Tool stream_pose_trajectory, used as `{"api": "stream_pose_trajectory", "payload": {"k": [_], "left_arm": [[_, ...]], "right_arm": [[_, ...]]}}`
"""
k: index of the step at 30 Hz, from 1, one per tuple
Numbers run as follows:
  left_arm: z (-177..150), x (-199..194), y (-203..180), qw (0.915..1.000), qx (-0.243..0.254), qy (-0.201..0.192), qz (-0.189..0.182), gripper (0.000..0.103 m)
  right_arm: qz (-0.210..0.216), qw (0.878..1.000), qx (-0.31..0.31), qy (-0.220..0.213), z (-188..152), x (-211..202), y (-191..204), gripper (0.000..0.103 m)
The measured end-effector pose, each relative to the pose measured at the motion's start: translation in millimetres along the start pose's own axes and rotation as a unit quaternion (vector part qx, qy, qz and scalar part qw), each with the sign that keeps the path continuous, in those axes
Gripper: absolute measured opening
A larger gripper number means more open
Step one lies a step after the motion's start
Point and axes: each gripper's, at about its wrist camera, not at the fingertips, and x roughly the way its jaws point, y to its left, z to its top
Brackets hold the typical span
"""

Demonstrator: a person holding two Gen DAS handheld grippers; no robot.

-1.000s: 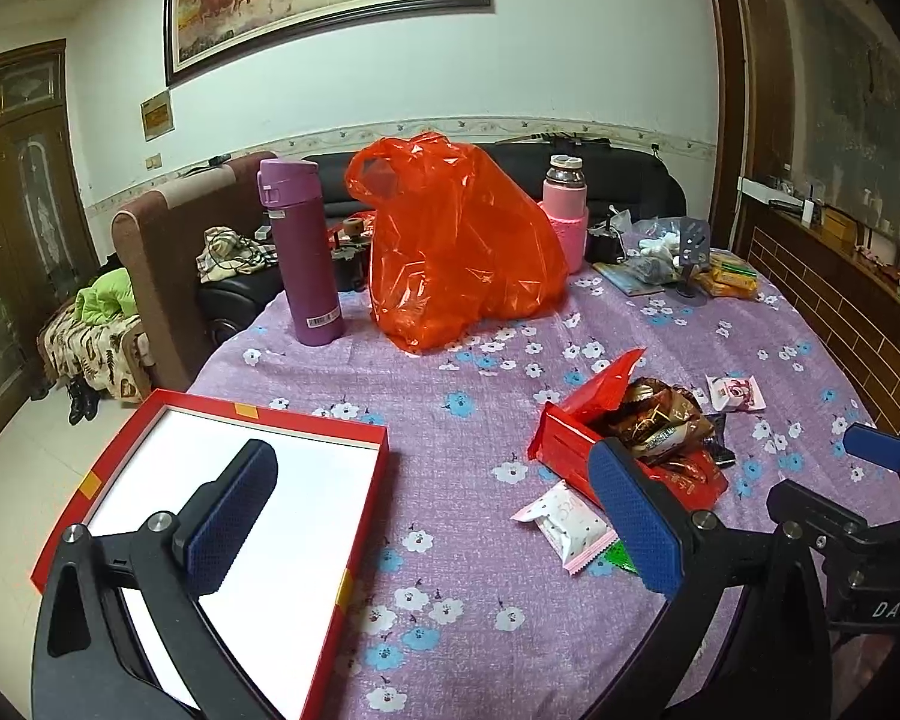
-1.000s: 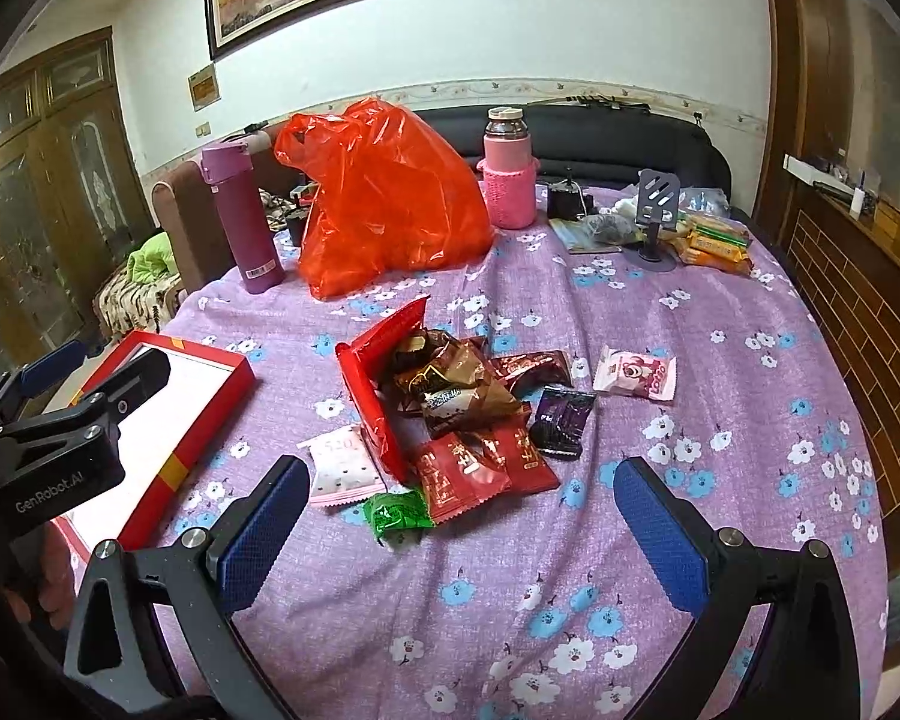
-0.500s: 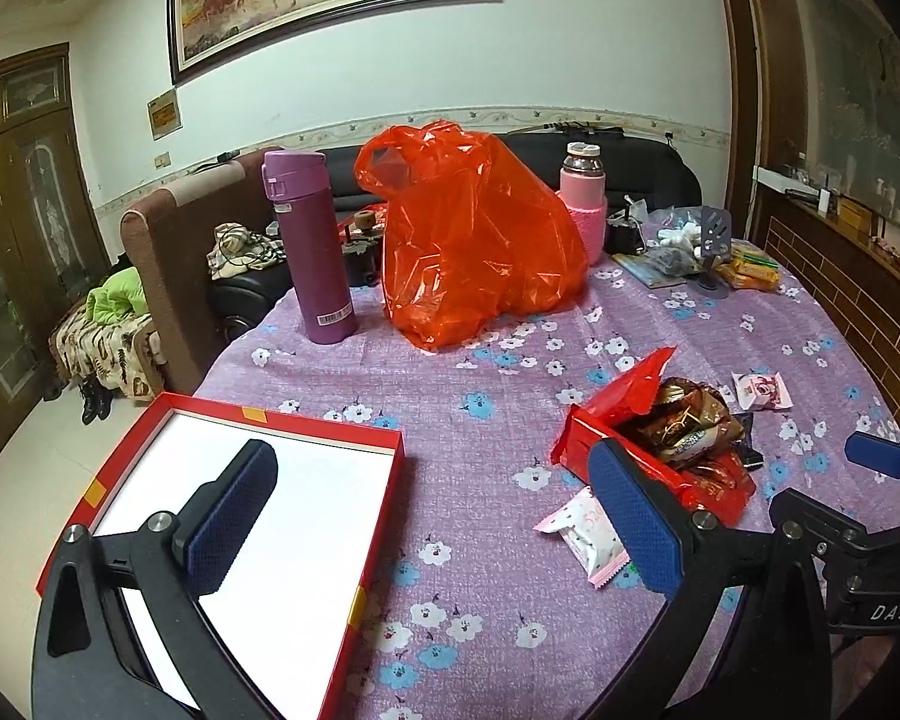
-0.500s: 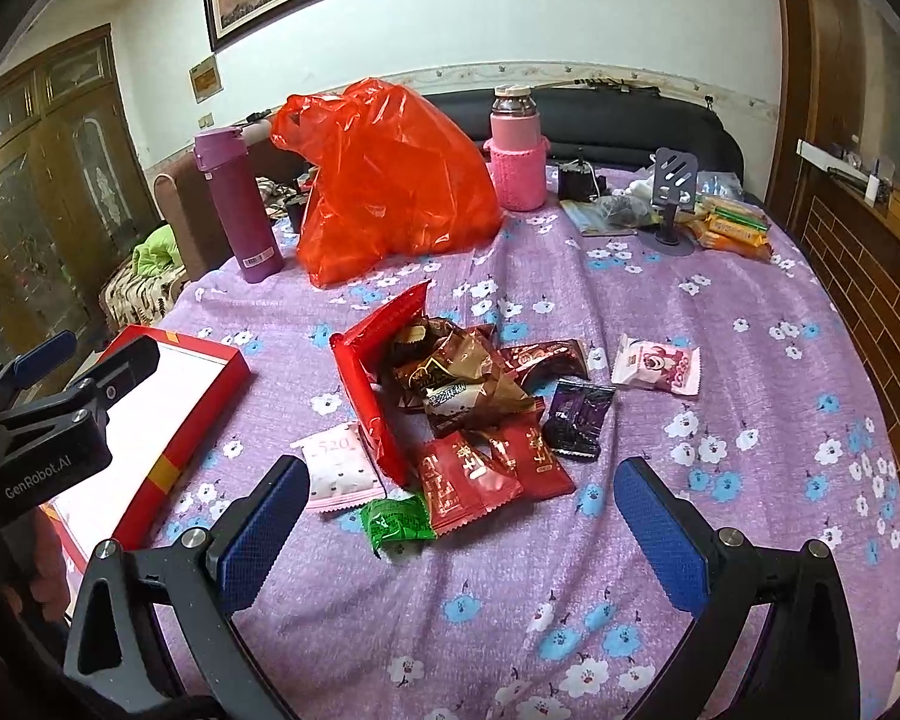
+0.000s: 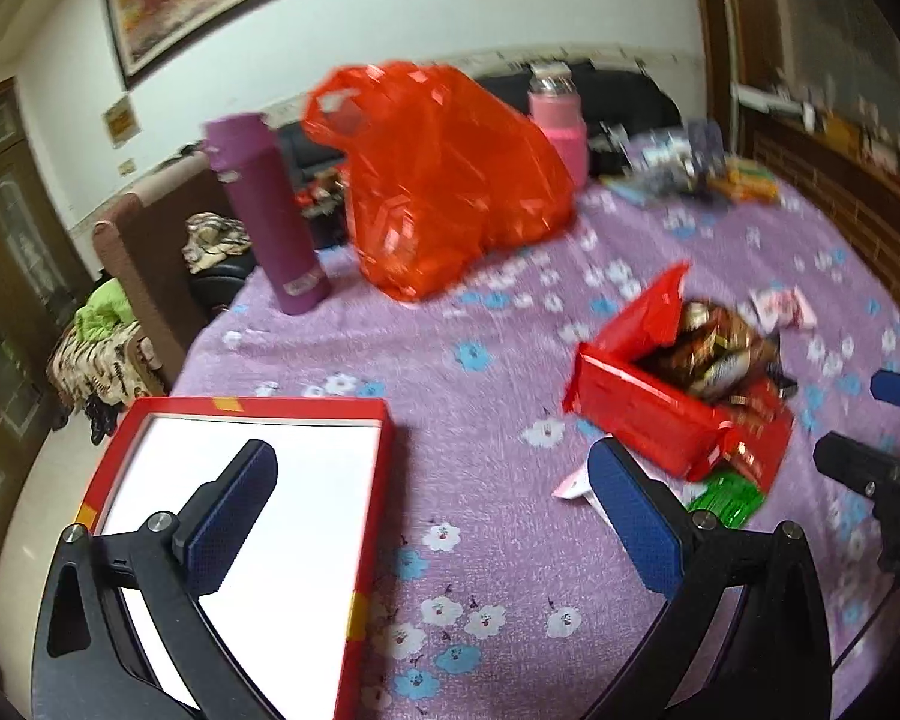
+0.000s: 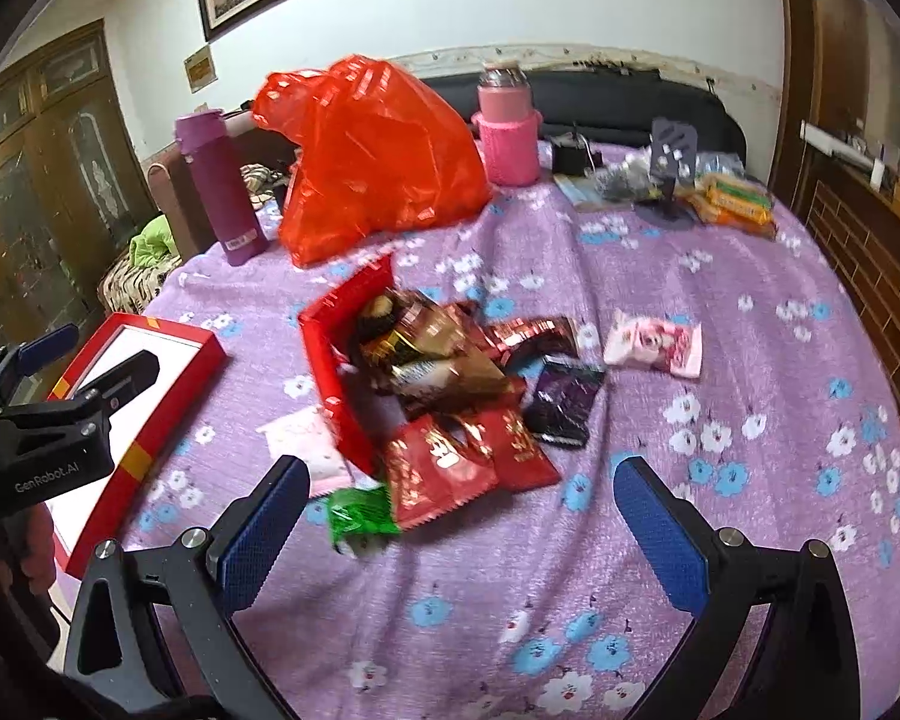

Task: Organize snacks
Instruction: 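Move both tools toward the heap of wrapped snacks, then grasp the red rectangular cake packet with the left tool while the right tool grasps a red candy packet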

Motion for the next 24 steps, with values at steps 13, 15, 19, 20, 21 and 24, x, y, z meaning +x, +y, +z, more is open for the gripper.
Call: {"api": "stream_pose_trajectory", "payload": {"k": [13,15,19,20,21,24], "left_arm": [[43,50,-51,0.9921,-0.01,0.079,-0.097,0.103],[44,59,-62,0.9914,-0.007,0.091,-0.093,0.103],[35,78,-65,0.989,-0.01,0.123,-0.083,0.103],[32,81,-62,0.9879,-0.015,0.131,-0.082,0.103],[27,85,-58,0.9863,-0.021,0.143,-0.08,0.103],[17,90,-48,0.9839,-0.028,0.156,-0.082,0.103]], "right_arm": [[0.053,0.997,0.02,0.061,3,53,-17,0.076],[0.076,0.993,0.021,0.086,3,64,-17,0.069],[0.073,0.993,-0.004,0.092,7,71,-9,0.067],[0.076,0.993,-0.007,0.092,8,71,-7,0.067],[0.079,0.993,-0.013,0.091,10,70,-5,0.067],[0.067,0.992,-0.045,0.097,11,74,6,0.066]]}}
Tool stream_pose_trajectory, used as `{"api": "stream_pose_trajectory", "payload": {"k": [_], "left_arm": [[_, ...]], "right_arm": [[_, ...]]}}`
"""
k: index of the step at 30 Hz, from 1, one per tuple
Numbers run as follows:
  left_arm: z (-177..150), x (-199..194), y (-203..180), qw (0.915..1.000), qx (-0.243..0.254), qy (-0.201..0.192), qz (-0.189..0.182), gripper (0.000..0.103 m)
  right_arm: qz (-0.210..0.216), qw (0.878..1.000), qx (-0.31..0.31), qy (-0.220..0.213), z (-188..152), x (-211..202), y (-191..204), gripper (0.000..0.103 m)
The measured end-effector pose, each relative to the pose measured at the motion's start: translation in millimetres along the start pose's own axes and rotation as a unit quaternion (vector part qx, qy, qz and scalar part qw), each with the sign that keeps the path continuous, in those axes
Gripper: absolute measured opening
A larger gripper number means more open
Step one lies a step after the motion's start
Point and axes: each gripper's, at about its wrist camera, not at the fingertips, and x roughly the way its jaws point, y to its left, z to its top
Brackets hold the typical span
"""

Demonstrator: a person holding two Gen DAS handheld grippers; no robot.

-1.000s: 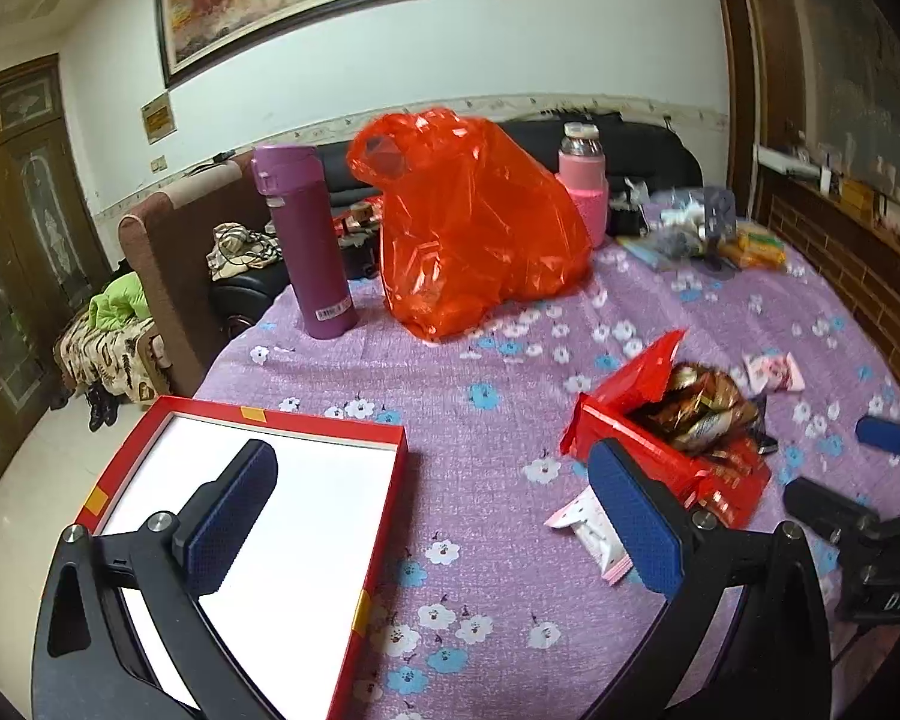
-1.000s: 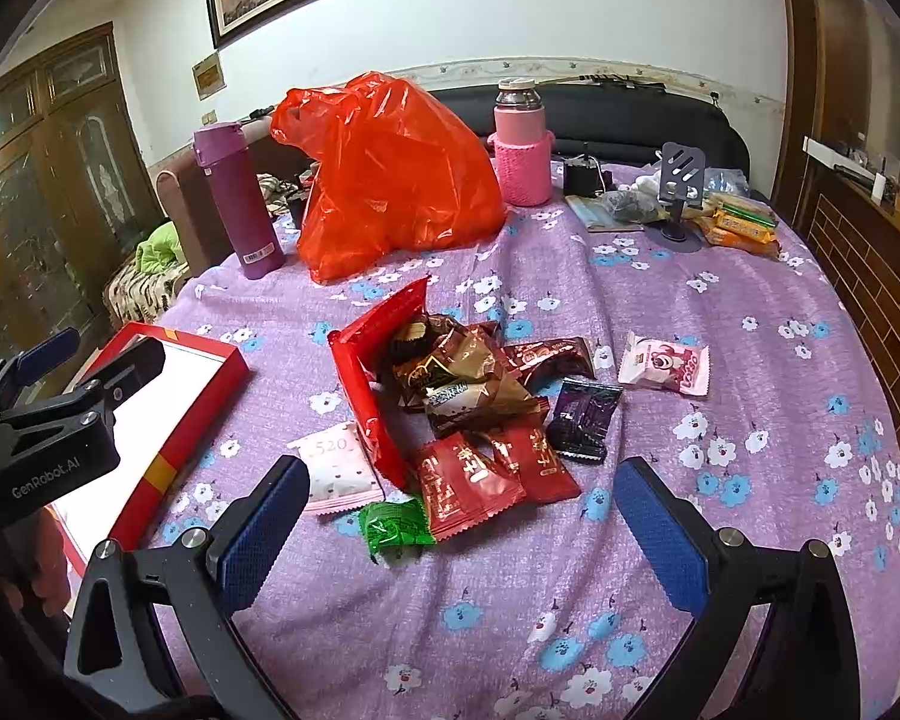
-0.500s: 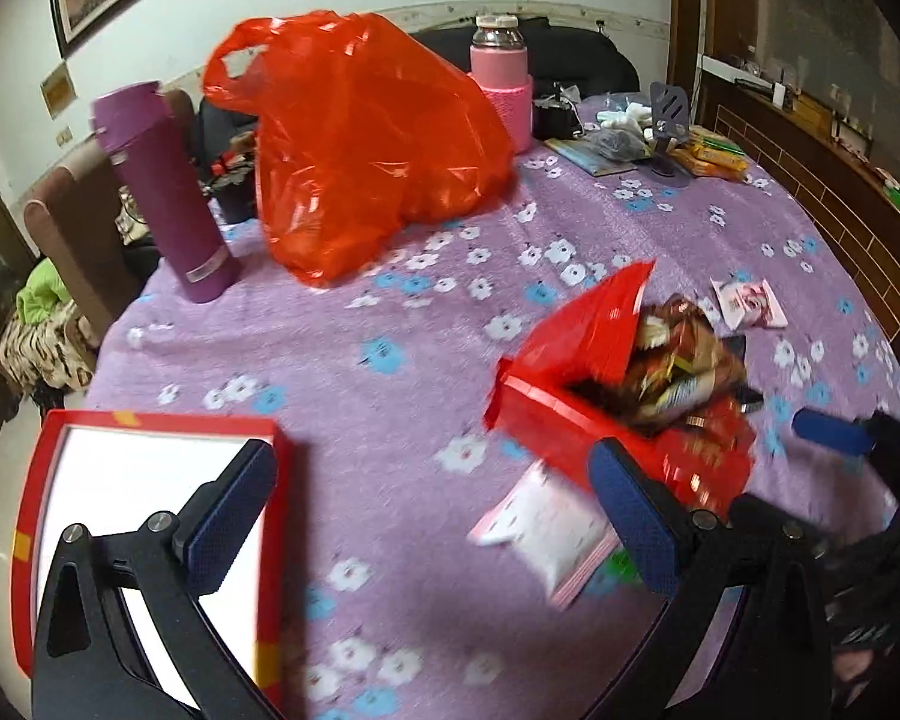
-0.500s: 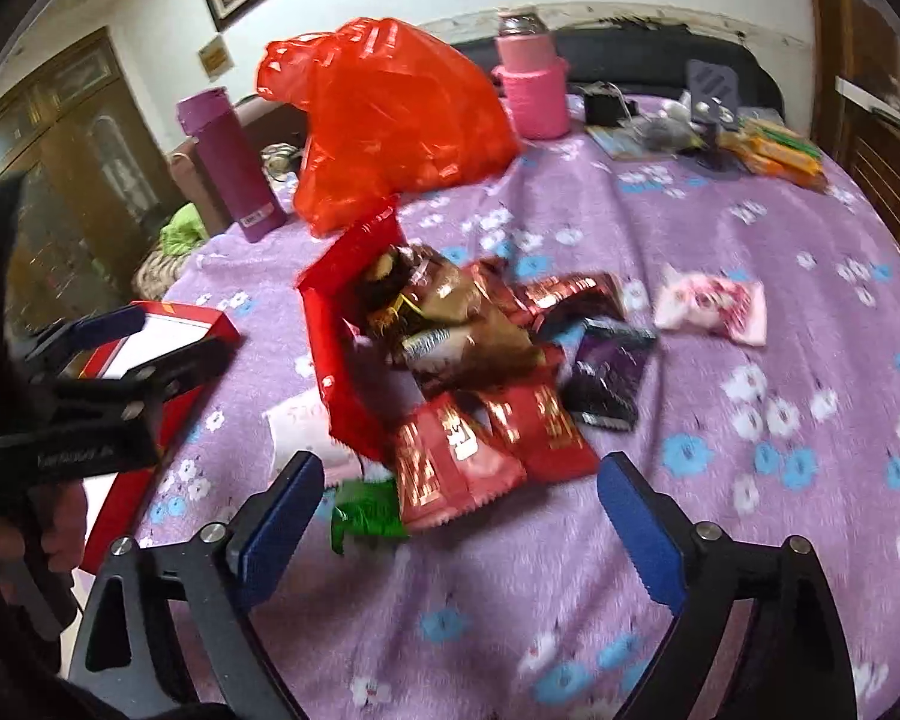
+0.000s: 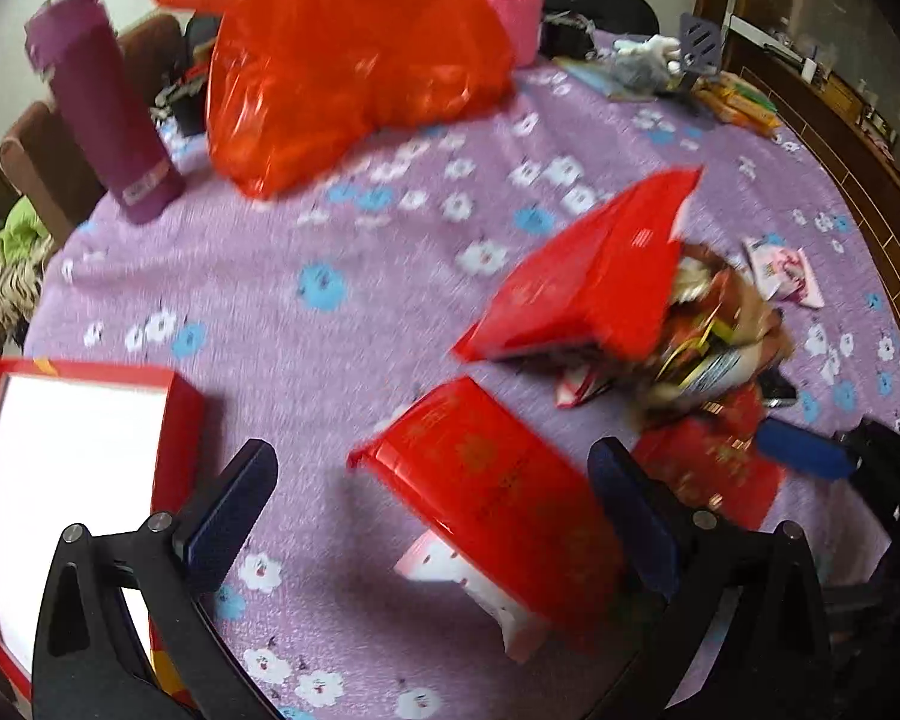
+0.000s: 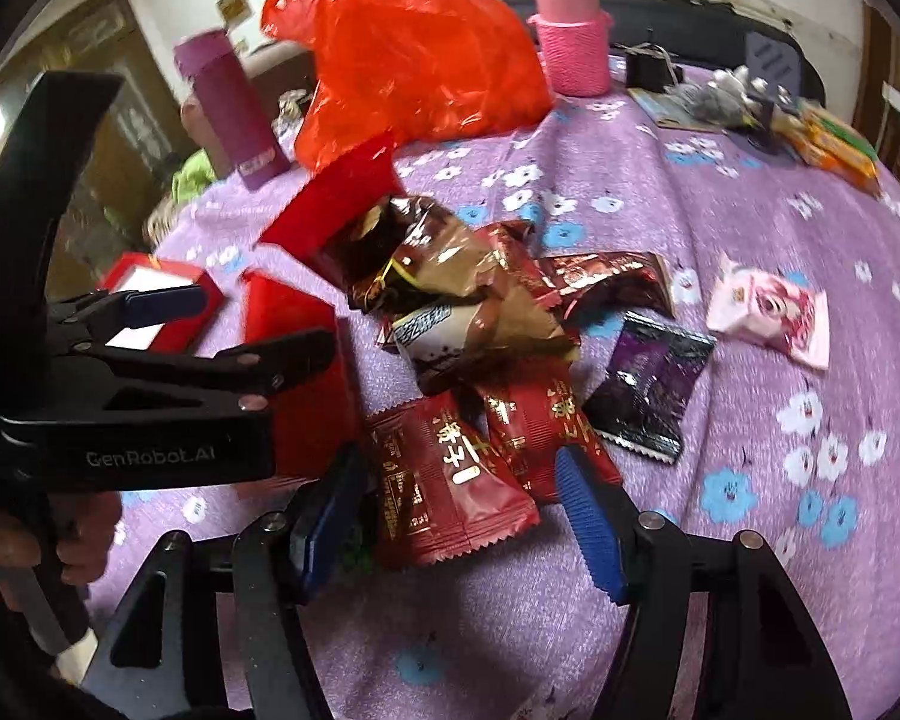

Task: Organize snacks
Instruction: 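Grasp the red rectangular cake packet with the left tool while the right tool grasps a red candy packet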

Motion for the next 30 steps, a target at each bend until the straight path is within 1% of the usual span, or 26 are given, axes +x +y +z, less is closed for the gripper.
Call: {"api": "stream_pose_trajectory", "payload": {"k": [2,3,6,7,9,10,12,14,15,17,18,20,21,23,24,25,28,30], "left_arm": [[-5,4,5,1.0,-0.003,0.005,-0.001,0.103],[-8,4,9,0.9999,-0.008,0.004,-0.011,0.103],[-11,4,13,0.9995,-0.019,0.008,-0.026,0.103],[-10,5,12,0.9993,-0.016,0.009,-0.032,0.103],[-11,7,5,0.9989,-0.008,0.013,-0.044,0.099],[-10,6,2,0.9987,-0.004,0.014,-0.049,0.096],[-13,5,-15,0.9972,0.024,0.018,-0.069,0.093],[-15,3,-23,0.9956,0.037,0.01,-0.086,0.082],[-16,4,-24,0.9944,0.041,0.012,-0.096,0.078],[-16,6,-23,0.993,0.042,0.016,-0.11,0.066],[-16,6,-22,0.9929,0.046,0.012,-0.109,0.064],[-16,5,-22,0.9934,0.056,0.005,-0.101,0.051],[-17,4,-21,0.9935,0.057,0.002,-0.099,0.047],[-18,4,-17,0.9936,0.061,-0.002,-0.095,0.034],[-18,3,-14,0.9934,0.066,-0.006,-0.094,0.03],[-20,3,-10,0.9931,0.074,-0.009,-0.091,0.027],[-25,1,-2,0.9921,0.09,-0.005,-0.087,0.025],[-32,-3,2,0.9905,0.105,-0.002,-0.089,0.024]], "right_arm": [[-0.01,1.0,-0.017,0.008,2,5,5,0.065],[-0.013,1.0,-0.021,0.011,3,7,6,0.065],[-0.021,0.999,-0.022,0.027,0,13,10,0.063],[-0.021,0.999,-0.02,0.033,-1,15,9,0.062],[-0.025,0.999,-0.017,0.032,-4,14,9,0.06],[-0.025,0.999,-0.013,0.033,-4,14,9,0.056],[-0.016,0.999,-0.004,0.036,-5,12,9,0.051],[-0.017,0.999,-0.004,0.035,-10,10,12,0.05],[-0.019,0.999,-0.004,0.035,-11,10,12,0.05],[-0.013,1.0,0.006,0.023,-17,6,9,0.05],[-0.004,1.0,0.015,0.019,-19,4,5,0.049],[0.017,0.999,0.043,0.013,-23,-1,-5,0.046],[0.023,0.998,0.052,0.011,-24,-2,-9,0.045],[0.03,0.998,0.059,0.007,-25,-3,-13,0.043],[0.028,0.998,0.058,0.005,-26,-5,-13,0.041],[0.022,0.998,0.056,0.005,-27,-5,-12,0.033],[0.018,0.999,0.044,0.012,-29,-8,-11,0.033],[0.015,0.999,0.041,0.014,-27,-7,-10,0.036]]}}
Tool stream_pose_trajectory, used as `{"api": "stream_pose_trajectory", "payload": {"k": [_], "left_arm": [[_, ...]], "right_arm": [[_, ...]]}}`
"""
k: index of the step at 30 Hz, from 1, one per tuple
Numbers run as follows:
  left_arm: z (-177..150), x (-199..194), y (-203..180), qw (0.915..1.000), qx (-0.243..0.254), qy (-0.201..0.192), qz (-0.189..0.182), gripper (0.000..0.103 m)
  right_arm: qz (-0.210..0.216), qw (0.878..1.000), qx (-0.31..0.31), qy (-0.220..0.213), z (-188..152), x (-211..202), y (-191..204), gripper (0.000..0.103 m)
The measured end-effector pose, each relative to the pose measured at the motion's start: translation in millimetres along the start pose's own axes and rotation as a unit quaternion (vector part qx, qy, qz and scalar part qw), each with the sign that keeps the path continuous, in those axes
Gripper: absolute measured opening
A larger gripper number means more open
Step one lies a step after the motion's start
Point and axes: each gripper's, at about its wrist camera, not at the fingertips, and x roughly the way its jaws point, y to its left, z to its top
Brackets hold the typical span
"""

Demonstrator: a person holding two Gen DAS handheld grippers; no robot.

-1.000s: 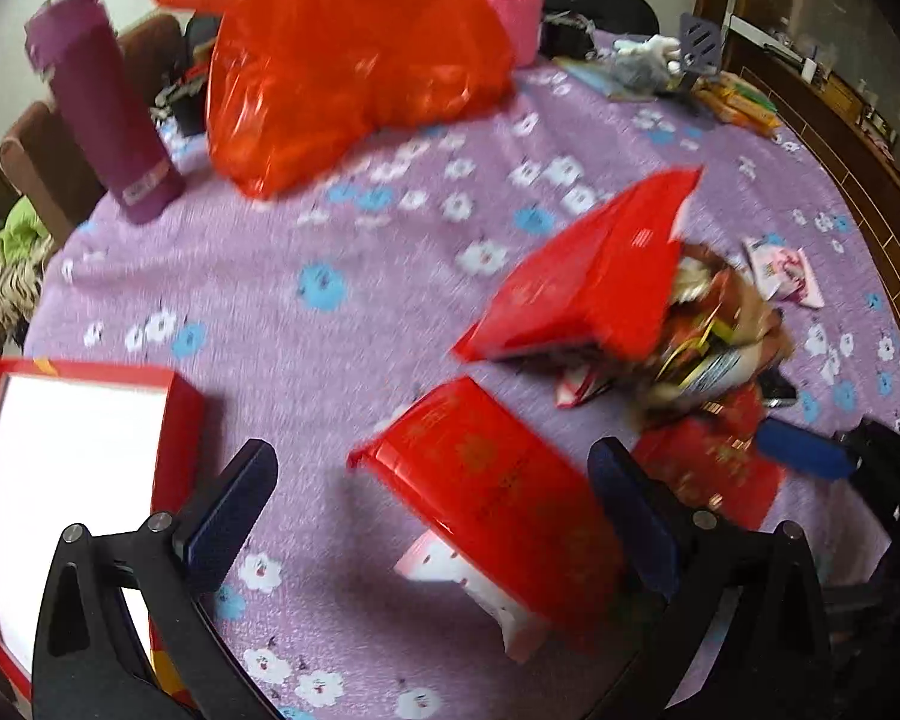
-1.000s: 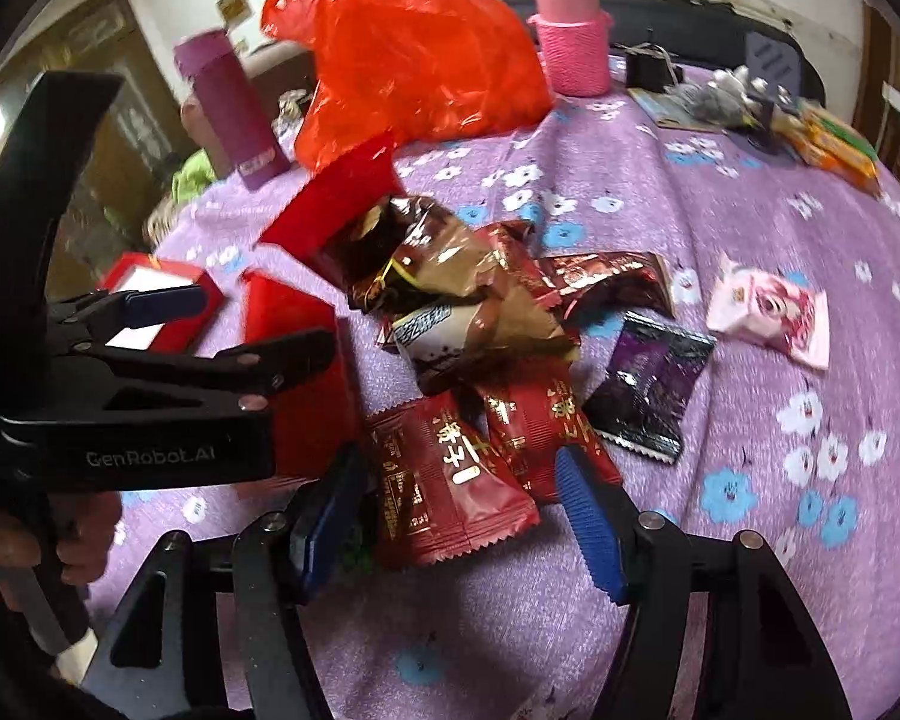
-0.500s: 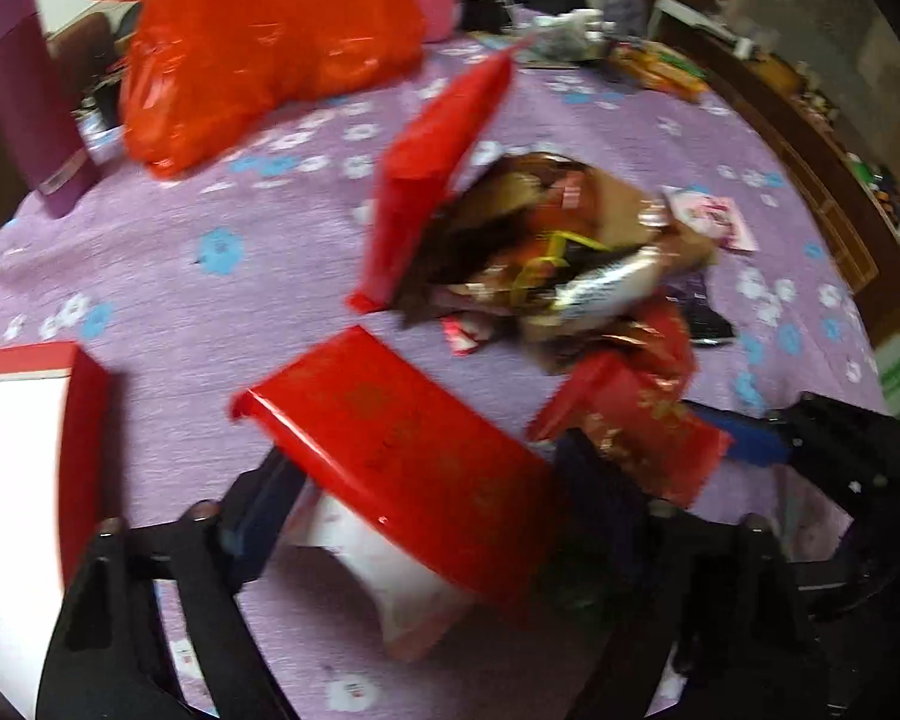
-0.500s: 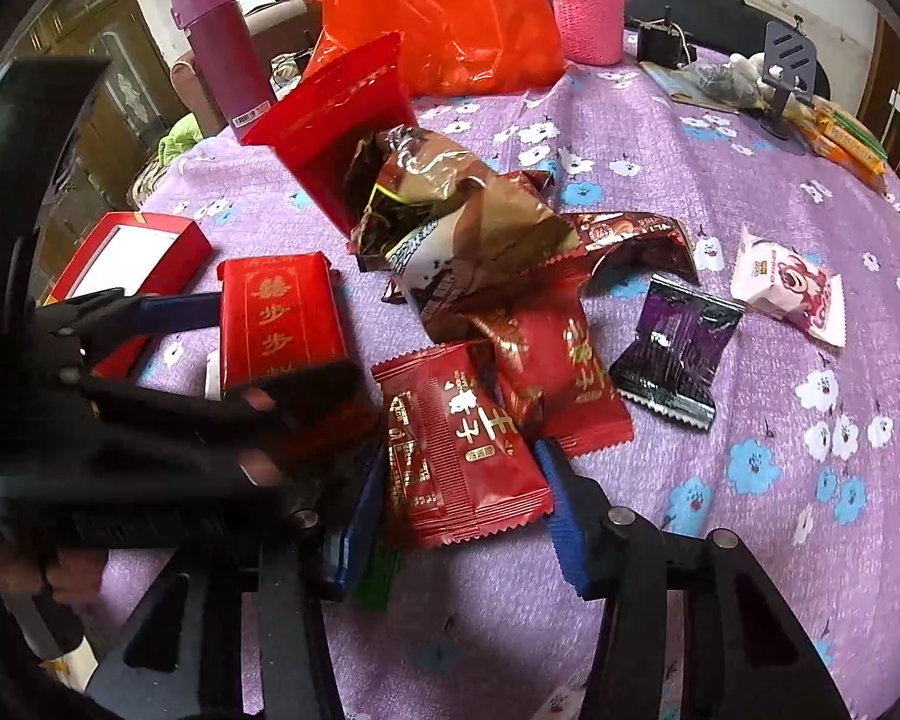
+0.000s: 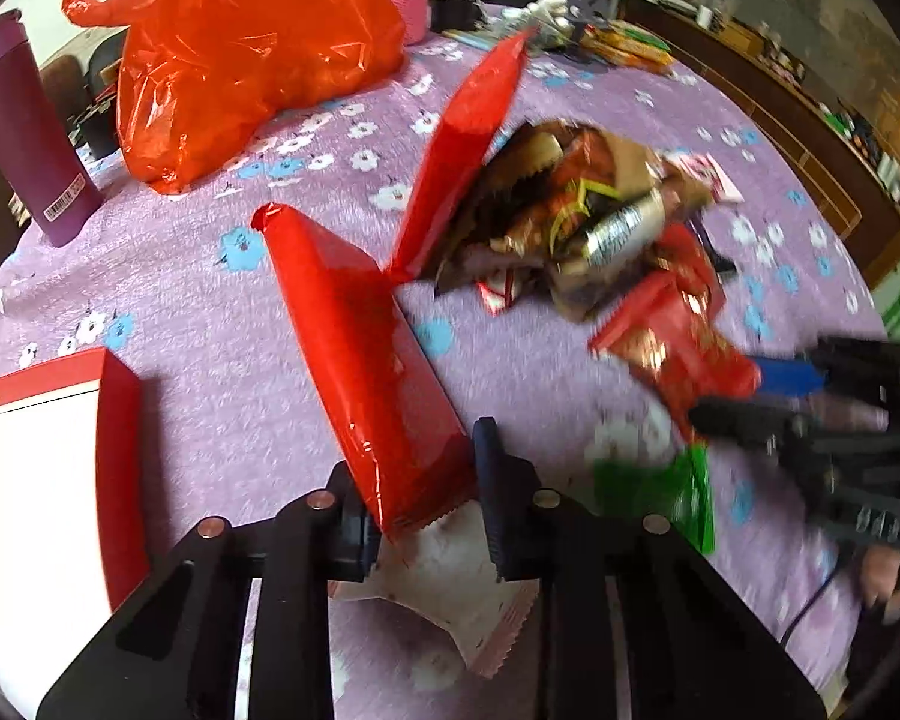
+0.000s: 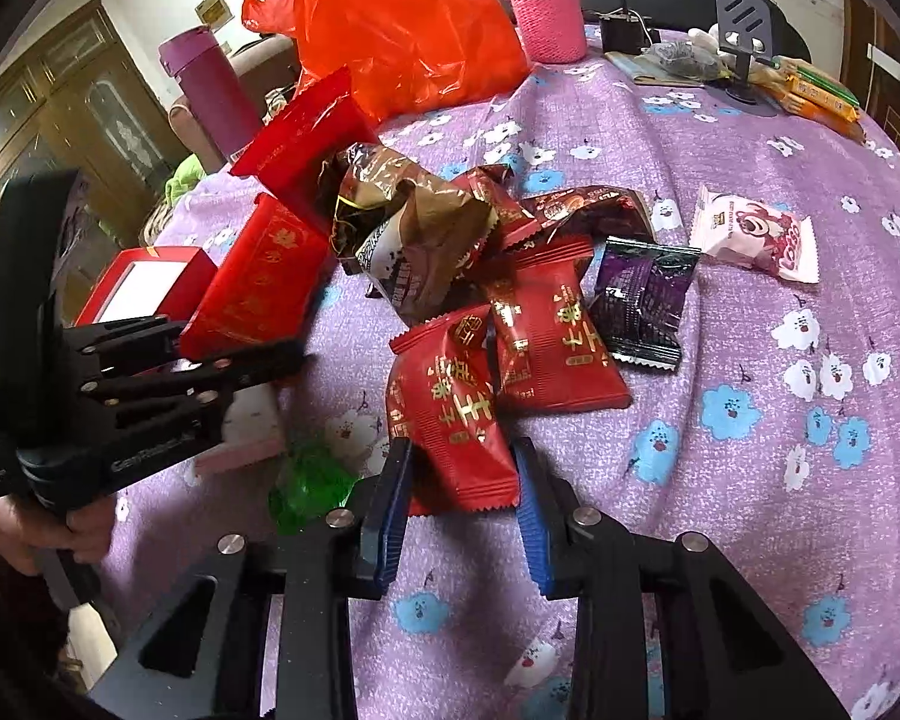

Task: Organize snacks
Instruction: 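Grasp the red rectangular cake packet with the left tool while the right tool grasps a red candy packet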

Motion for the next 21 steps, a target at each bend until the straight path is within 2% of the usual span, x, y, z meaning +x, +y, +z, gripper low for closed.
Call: {"api": "stream_pose_trajectory", "payload": {"k": [6,9,11,13,15,16,18,21], "left_arm": [[-20,-15,12,0.9991,0.011,0.026,-0.03,0.024],[-20,-20,19,0.999,-0.007,0.035,-0.029,0.027],[-14,-18,21,0.999,-0.017,0.039,-0.017,0.045],[-7,-14,23,0.9991,-0.026,0.032,-0.005,0.05],[-2,-9,23,0.9991,-0.029,0.031,-0.01,0.05],[2,-5,23,0.999,-0.033,0.027,-0.013,0.05],[6,1,23,0.9989,-0.037,0.025,-0.015,0.049],[11,5,20,0.9991,-0.037,0.016,-0.012,0.041]], "right_arm": [[0.001,1.0,-0.031,0.006,11,3,18,0.038],[-0.009,0.999,-0.049,0.02,16,15,28,0.045],[-0.019,0.998,-0.059,0.016,20,22,34,0.052],[-0.024,0.998,-0.06,0.013,23,25,37,0.052],[-0.03,0.998,-0.059,0.006,24,26,38,0.051],[-0.037,0.998,-0.06,0.005,23,26,38,0.043],[-0.053,0.997,-0.063,0.002,22,26,38,0.041],[-0.066,0.996,-0.068,-0.003,20,25,40,0.039]]}}
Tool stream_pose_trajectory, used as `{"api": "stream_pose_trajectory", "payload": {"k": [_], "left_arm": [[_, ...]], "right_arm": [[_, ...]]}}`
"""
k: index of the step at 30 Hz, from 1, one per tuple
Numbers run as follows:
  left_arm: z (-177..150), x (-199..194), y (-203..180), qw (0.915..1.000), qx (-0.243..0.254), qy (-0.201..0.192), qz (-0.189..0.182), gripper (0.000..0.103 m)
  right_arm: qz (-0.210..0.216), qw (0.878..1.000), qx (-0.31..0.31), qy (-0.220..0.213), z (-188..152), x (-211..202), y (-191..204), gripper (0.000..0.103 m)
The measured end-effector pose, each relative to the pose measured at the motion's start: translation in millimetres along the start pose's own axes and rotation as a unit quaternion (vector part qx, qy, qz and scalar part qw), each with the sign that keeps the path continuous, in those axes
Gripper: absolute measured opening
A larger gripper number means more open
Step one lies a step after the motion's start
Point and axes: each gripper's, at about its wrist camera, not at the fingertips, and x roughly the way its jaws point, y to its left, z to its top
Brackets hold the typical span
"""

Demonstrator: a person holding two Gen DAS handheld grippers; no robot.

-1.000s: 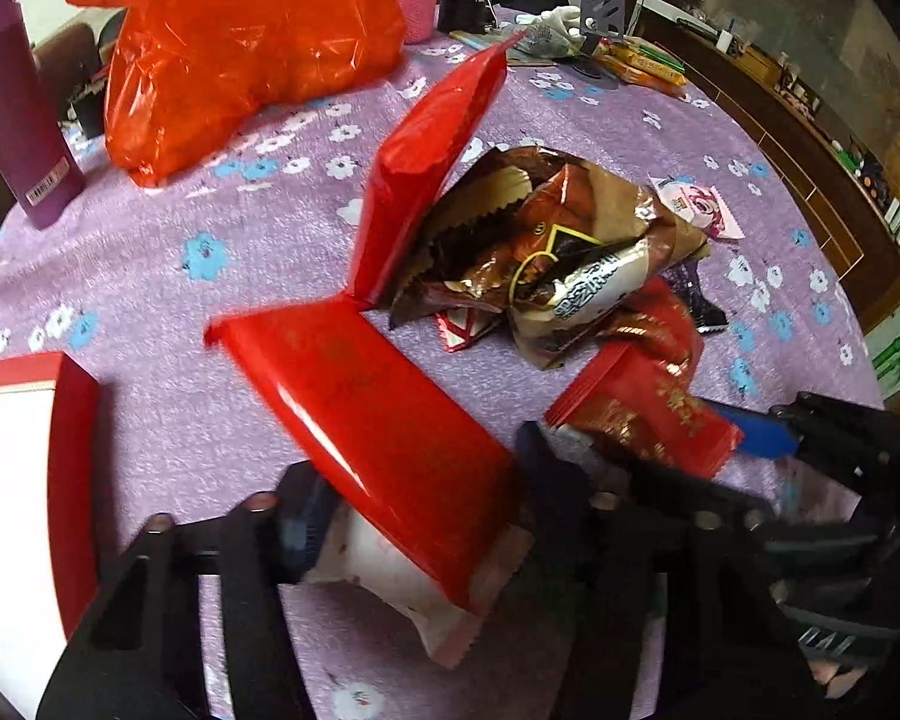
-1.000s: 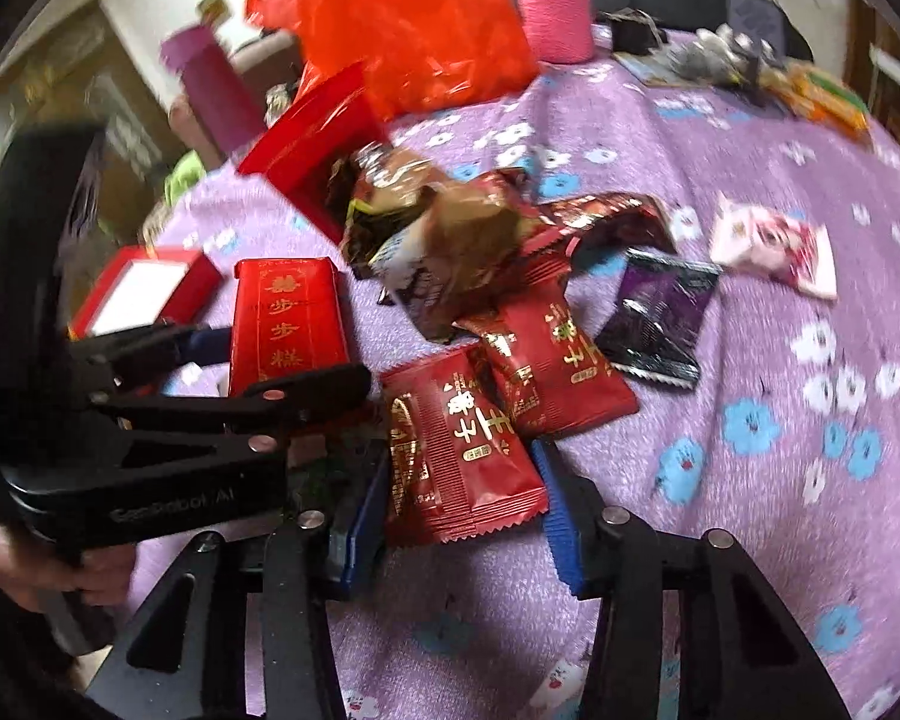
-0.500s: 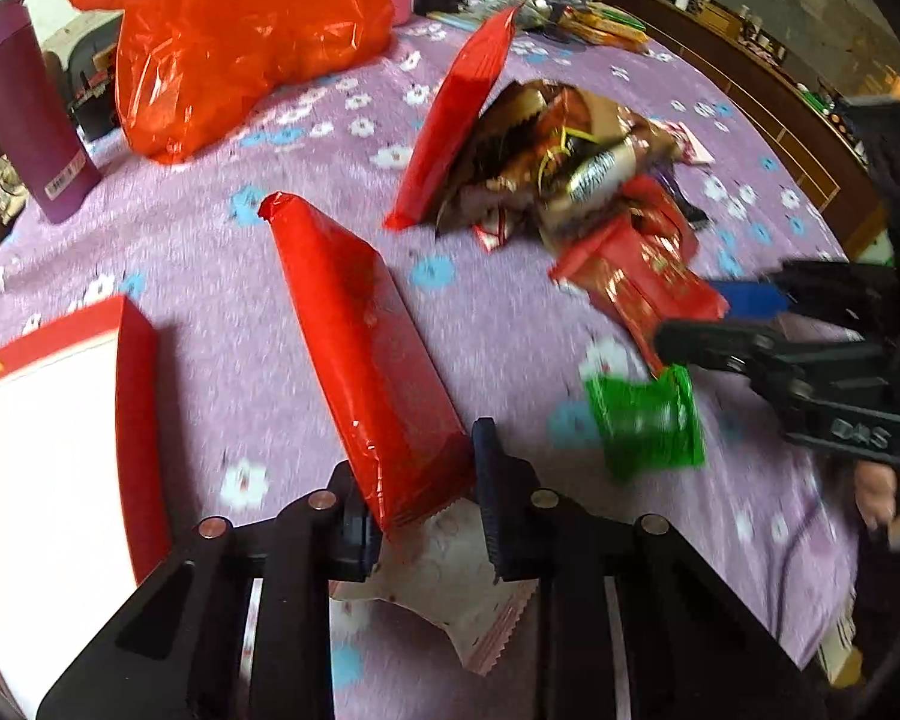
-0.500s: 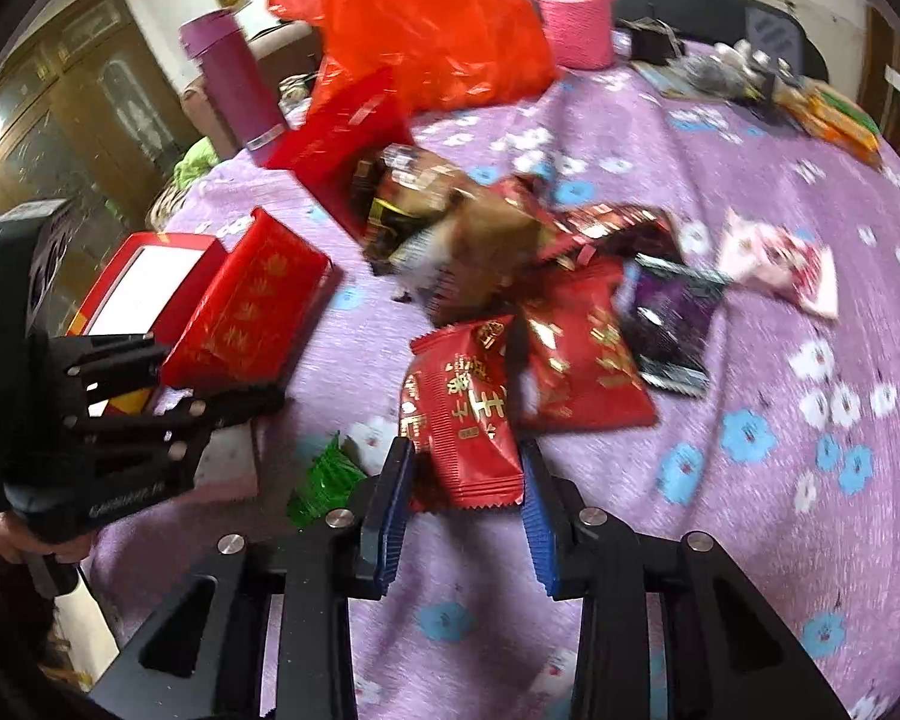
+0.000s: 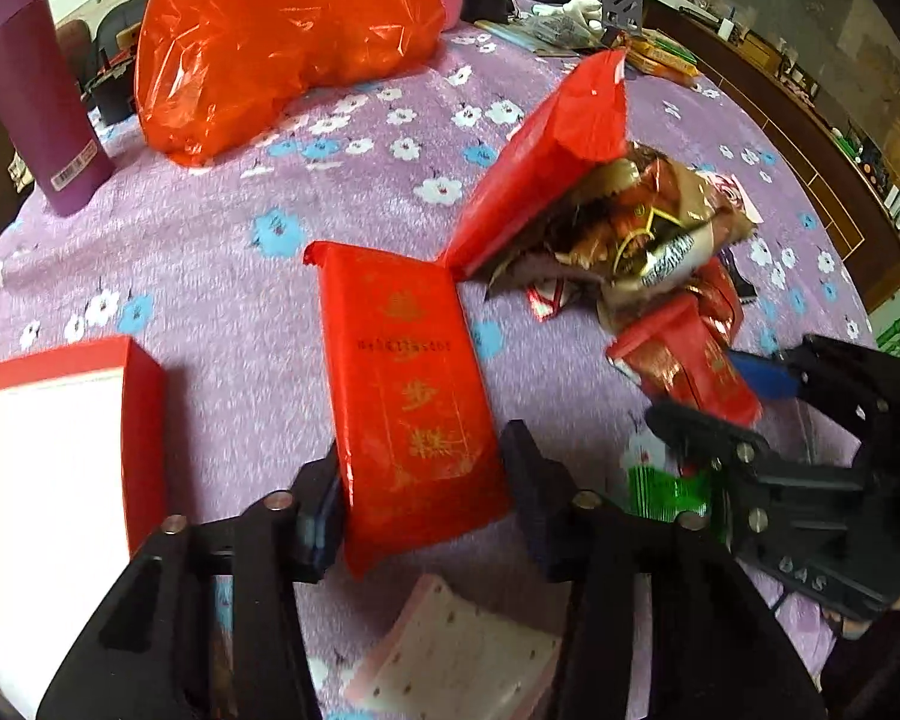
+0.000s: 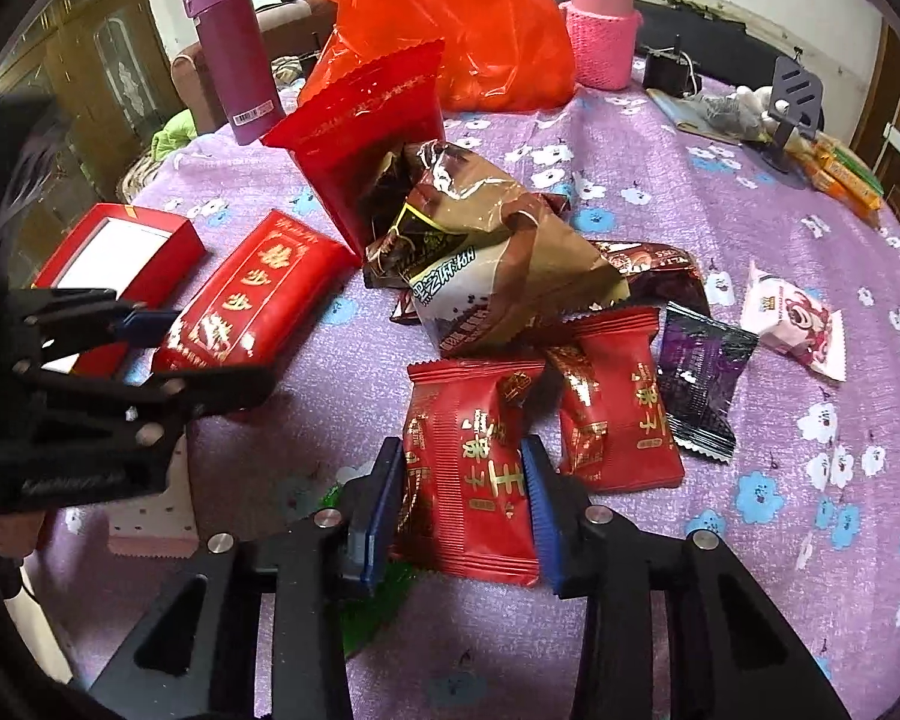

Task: Organize snacks
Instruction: 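Grasp the red rectangular cake packet with the left tool while the right tool grasps a red candy packet, then carry both red packets over the white tray and open both tools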

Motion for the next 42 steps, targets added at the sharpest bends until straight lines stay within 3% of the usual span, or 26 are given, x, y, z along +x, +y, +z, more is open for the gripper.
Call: {"api": "stream_pose_trajectory", "payload": {"k": [5,8,10,16,24,29,33,36,40,42], "left_arm": [[9,-2,-6,0.9996,0.008,-0.023,0.011,0.024],[10,-9,-4,0.9994,0.002,-0.033,-0.001,0.012],[9,-14,-10,0.9986,0.02,-0.047,0.017,0.012],[0,-17,-8,0.9987,0.013,-0.049,-0.004,0.011],[-32,-74,10,0.9948,-0.011,-0.099,-0.024,0.011],[-69,-113,42,0.9908,-0.046,-0.127,-0.01,0.012],[-96,-133,80,0.9865,-0.089,-0.137,0.011,0.012],[-111,-146,104,0.9803,-0.128,-0.149,-0.022,0.013],[-126,-167,121,0.9739,-0.144,-0.175,-0.003,0.013],[-132,-174,127,0.9715,-0.148,-0.183,0.029,0.012]], "right_arm": [[0.022,0.999,0.028,-0.007,-5,-6,-11,0.037],[0.052,0.997,0.054,-0.015,-8,-7,-23,0.037],[0.071,0.995,0.066,-0.019,-10,-9,-28,0.037],[0.16,0.98,0.122,-0.007,-13,-9,-44,0.036],[0.245,0.955,0.165,-0.005,-15,-20,-44,0.036],[0.26,0.956,0.137,-0.008,-1,-33,-8,0.035],[0.271,0.959,0.087,0.002,18,-31,48,0.035],[0.28,0.958,0.064,0.016,27,-22,86,0.035],[0.3,0.953,0.033,0.029,38,-10,143,0.035],[0.305,0.952,0.021,0.031,42,-6,158,0.035]]}}
